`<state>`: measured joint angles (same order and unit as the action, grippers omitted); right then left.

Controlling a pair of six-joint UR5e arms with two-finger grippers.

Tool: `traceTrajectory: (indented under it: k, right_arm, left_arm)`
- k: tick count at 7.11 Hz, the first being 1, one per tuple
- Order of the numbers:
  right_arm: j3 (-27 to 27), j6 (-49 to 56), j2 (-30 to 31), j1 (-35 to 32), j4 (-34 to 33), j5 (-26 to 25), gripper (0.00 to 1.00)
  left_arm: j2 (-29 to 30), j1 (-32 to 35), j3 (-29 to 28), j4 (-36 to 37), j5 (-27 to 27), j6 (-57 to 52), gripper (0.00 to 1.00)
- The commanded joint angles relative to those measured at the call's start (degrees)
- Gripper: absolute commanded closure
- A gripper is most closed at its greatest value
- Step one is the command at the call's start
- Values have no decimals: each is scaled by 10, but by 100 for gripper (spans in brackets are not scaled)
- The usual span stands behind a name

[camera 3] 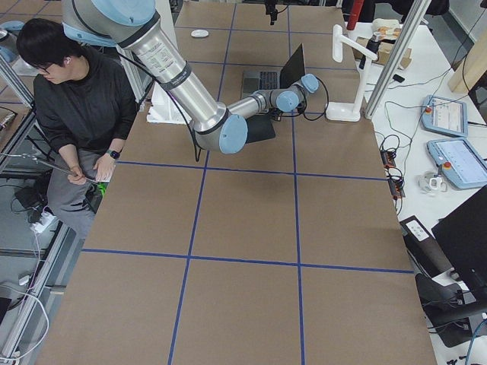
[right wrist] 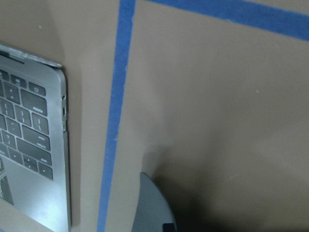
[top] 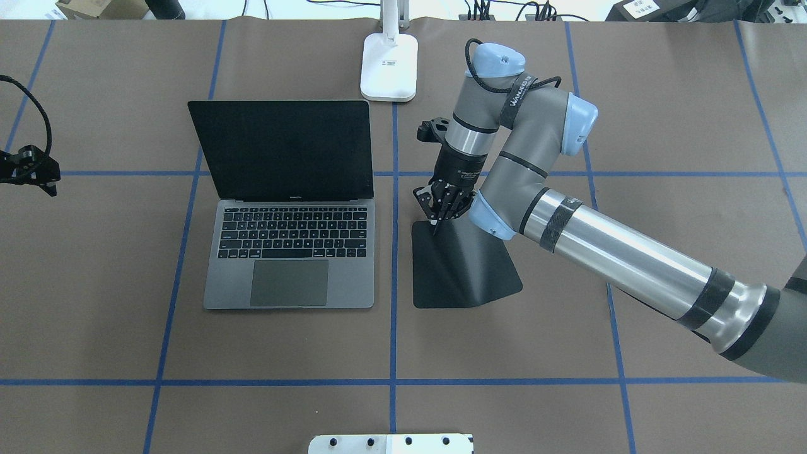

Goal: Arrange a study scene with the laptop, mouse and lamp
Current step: 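Lower the black mouse pad flat onto the table and open the right gripper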

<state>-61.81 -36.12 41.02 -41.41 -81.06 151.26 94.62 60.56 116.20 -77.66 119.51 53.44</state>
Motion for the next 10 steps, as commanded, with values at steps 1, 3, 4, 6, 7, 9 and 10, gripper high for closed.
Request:
traceTrajectory:
  k: [1, 3, 4, 6, 7, 9, 10]
  right_arm:
    - [-1, 0, 4, -1, 0, 0, 100]
    - [-2, 0, 4, -1, 0, 0, 100]
    - [-2, 0, 4, -1, 0, 0, 45]
    - [-2, 0, 4, -1, 4, 0, 14]
    - [-2, 0, 5, -2, 17, 0, 14]
    - [-2, 0, 5, -7, 30, -11, 13]
    - [-6, 0, 3, -10, 31, -24, 12]
  left_arm:
    - [0, -1, -2, 0, -1, 0, 0]
    - [0, 0, -2, 0, -1, 0, 0]
    - [0, -1, -2, 0, 0, 0, 0]
    - [0, 0, -6, 0, -1, 0, 0]
    - [1, 0, -9, -6, 0, 0, 0]
    - [1, 0, -14, -10, -1, 0, 0]
    - [2, 0, -15, -10, 0, 0, 0]
